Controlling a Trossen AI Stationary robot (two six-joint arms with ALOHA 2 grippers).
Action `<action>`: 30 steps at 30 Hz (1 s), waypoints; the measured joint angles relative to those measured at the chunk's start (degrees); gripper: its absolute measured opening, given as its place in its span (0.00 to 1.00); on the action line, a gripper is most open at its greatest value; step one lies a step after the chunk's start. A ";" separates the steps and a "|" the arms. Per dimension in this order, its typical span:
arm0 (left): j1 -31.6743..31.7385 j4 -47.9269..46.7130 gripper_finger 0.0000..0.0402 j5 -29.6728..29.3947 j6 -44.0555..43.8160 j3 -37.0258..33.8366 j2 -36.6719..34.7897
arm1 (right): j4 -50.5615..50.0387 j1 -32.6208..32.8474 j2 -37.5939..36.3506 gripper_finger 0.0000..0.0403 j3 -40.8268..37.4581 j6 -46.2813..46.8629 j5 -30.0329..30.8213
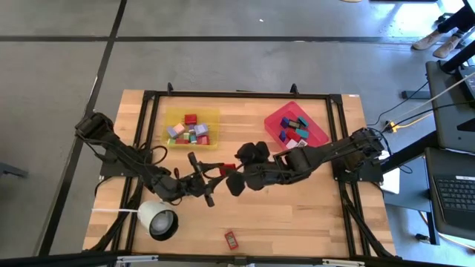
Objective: Pick & Place Office items
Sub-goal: Put the left red digital clock into the pink bin
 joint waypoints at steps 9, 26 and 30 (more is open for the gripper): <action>0.09 1.86 0.39 -1.24 3.57 0.00 0.02 | 3.94 0.02 0.04 0.71 0.00 -4.69 -0.38; 2.13 5.83 0.40 -0.92 11.36 0.00 0.04 | 4.26 -0.02 0.07 0.18 0.00 -3.51 0.22; 2.15 5.81 0.42 -0.30 11.81 0.00 0.07 | 4.04 -0.02 0.07 0.15 0.00 -3.12 0.19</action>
